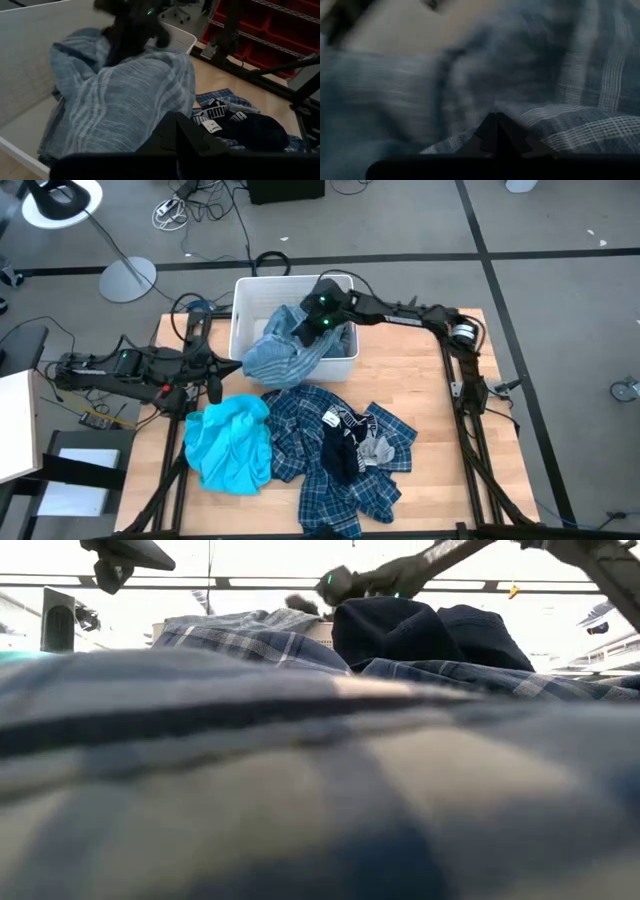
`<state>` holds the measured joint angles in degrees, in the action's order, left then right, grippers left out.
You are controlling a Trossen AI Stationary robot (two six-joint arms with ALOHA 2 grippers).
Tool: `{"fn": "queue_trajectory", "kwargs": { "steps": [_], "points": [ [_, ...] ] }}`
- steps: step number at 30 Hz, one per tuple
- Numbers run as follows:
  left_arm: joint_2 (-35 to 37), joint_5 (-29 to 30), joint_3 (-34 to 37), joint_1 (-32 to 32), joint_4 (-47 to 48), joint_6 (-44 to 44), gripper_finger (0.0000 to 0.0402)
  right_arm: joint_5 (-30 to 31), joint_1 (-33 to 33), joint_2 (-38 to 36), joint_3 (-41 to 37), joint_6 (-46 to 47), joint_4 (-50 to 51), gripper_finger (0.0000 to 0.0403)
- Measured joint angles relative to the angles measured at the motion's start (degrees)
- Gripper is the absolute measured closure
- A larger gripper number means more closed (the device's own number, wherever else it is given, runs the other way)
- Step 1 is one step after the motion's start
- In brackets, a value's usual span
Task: Sort clothes
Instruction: Put the light blue shirt into the white bin
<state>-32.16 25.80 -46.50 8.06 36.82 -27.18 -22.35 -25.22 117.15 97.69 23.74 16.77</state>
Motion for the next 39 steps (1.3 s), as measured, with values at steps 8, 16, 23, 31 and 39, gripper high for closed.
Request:
{"fn": "queue_trajectory", "kwargs": {
  "steps": [8, 16, 23, 31, 39],
  "points": [
    [0.00, 0.20, 0.00, 1.35, 0.78, 1.27, 0.0401, 8.91, -2.99, 7.05, 2.03, -3.68, 10.57, 0.0403],
    [-0.02, 0.55, 0.98, 4.22, 2.43, -1.80, 0.0401, 33.38, -3.14, 6.88, 1.55, -17.43, 23.09, 0.0403],
    [-0.45, 4.28, 5.76, 8.46, -1.29, -8.97, 0.0401, 39.75, -3.17, 2.98, 1.52, -21.79, 34.82, 0.0403],
    [-2.57, 8.50, 9.35, 11.03, -12.29, -8.99, 0.0401, 39.54, -3.18, -7.54, 1.61, -24.38, 32.18, 0.0403],
    [-6.03, 11.20, 9.37, 11.99, -11.82, -4.23, 0.0401, 16.68, -4.17, -21.22, -0.51, -28.69, 36.14, 0.0403]
  ]
}}
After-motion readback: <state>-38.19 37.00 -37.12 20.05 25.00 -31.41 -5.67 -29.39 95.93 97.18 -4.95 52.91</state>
